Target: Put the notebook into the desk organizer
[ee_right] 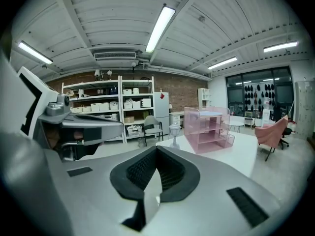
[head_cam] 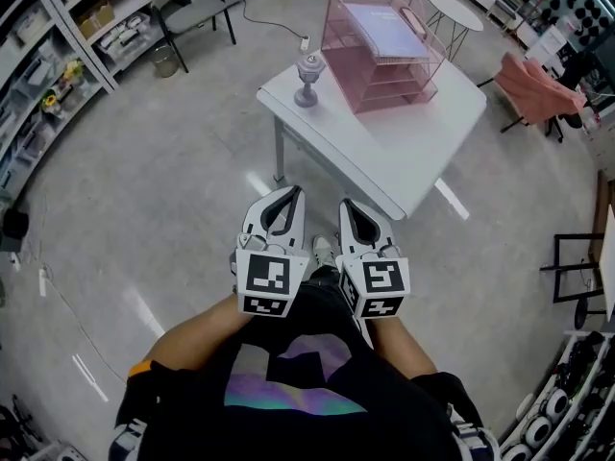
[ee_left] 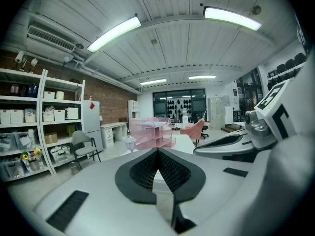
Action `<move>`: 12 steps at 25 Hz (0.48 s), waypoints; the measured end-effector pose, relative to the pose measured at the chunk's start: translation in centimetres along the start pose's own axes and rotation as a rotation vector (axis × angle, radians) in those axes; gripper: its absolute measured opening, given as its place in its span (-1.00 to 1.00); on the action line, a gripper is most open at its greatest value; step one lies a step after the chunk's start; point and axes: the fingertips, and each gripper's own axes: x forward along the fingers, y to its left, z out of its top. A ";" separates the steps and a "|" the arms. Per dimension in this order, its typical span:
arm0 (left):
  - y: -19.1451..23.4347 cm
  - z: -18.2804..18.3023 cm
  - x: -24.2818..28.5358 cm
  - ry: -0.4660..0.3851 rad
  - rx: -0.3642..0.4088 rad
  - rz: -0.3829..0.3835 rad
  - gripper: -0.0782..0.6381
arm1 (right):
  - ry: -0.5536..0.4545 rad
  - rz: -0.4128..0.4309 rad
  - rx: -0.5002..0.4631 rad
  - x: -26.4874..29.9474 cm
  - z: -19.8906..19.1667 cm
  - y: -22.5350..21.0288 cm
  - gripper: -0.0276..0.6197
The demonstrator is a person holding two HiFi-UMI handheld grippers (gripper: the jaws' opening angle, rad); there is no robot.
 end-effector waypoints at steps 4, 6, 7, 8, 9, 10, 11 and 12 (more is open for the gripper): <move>-0.3 0.1 -0.3 -0.011 -0.007 0.016 -0.76 | 0.001 0.001 -0.006 -0.4 -0.3 -0.2 -0.87; -0.4 0.4 -0.2 -0.015 -0.007 0.019 -0.76 | -0.003 -0.001 -0.005 -0.5 -0.1 -0.5 -0.87; -0.4 0.5 -0.1 -0.016 -0.006 0.018 -0.76 | -0.006 -0.002 -0.005 -0.6 0.0 -0.6 -0.87; -0.5 0.6 0.0 -0.016 -0.004 0.018 -0.76 | -0.008 -0.003 -0.005 -0.7 0.1 -0.8 -0.87; -0.6 0.6 0.0 -0.015 -0.003 0.016 -0.76 | -0.009 -0.003 -0.005 -0.7 0.1 -0.9 -0.87; -0.6 0.6 0.1 -0.014 -0.003 0.015 -0.76 | -0.009 -0.002 -0.004 -0.6 0.1 -0.9 -0.87; -0.6 0.5 0.3 -0.013 -0.003 0.013 -0.76 | -0.008 0.001 -0.002 -0.5 0.0 -0.9 -0.87; -0.6 0.4 0.4 -0.010 -0.004 0.012 -0.76 | -0.006 0.005 -0.001 -0.4 -0.1 -0.8 -0.87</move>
